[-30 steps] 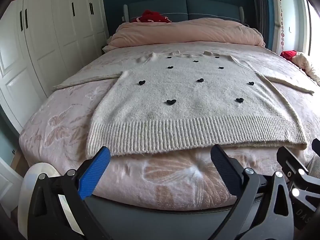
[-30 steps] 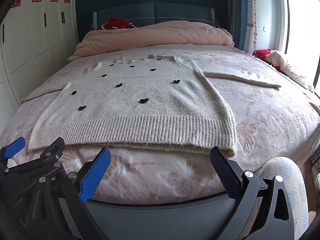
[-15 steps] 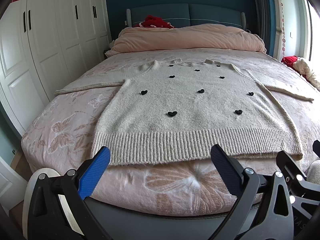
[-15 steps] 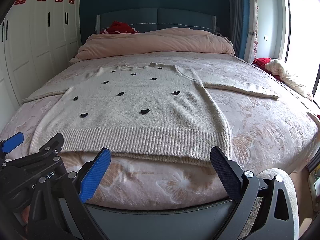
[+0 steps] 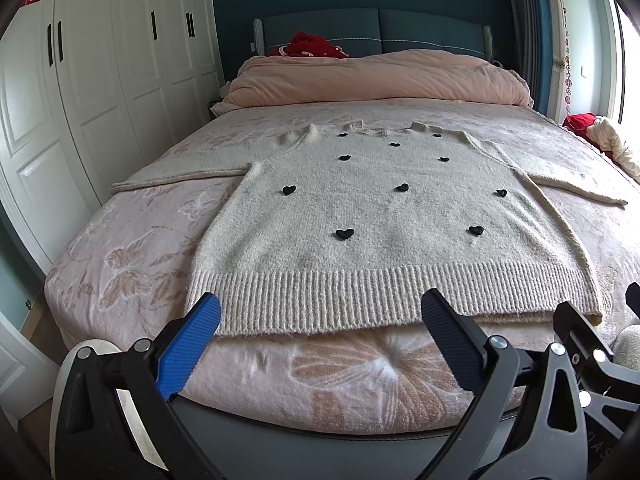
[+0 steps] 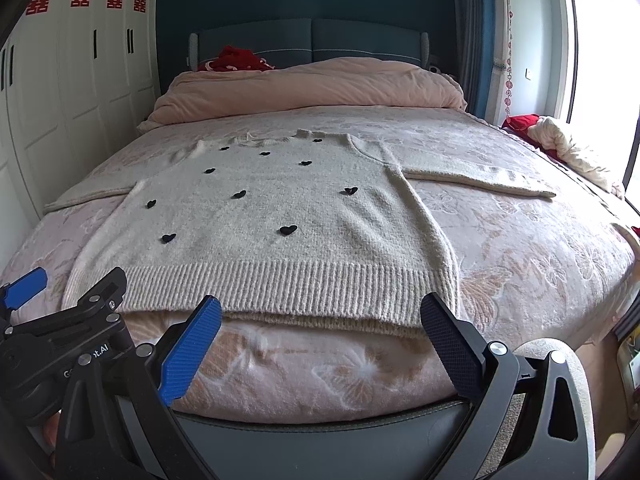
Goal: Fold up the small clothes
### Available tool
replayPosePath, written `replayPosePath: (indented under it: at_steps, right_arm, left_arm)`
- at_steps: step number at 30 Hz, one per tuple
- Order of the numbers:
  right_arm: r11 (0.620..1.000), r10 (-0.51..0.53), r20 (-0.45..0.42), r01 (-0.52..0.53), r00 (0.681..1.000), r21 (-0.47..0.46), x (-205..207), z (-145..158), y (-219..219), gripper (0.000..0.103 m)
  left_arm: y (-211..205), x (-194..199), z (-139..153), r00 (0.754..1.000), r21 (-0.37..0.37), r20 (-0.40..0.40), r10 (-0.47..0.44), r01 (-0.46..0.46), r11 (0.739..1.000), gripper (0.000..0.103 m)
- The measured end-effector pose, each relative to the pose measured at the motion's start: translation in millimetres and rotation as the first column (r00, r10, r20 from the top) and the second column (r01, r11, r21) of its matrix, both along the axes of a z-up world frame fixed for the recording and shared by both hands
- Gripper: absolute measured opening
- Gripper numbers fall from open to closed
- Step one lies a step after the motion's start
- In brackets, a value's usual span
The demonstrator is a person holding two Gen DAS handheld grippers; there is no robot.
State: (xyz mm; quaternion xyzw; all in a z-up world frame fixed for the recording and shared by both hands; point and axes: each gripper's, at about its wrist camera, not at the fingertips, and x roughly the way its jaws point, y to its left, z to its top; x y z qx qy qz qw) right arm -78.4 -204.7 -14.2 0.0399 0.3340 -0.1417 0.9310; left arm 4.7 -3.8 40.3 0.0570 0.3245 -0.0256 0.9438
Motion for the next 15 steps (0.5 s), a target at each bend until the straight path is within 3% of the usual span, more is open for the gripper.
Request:
replayPosePath:
  at_steps: [15]
  right_arm:
    - [1.000, -0.001, 0.002, 0.001, 1.000, -0.003, -1.0, 0.3, -0.8, 0.098]
  left_arm:
    - [0.1, 0.7, 1.4, 1.000, 0.000, 0.001, 0.001, -0.001, 1.000, 0.098]
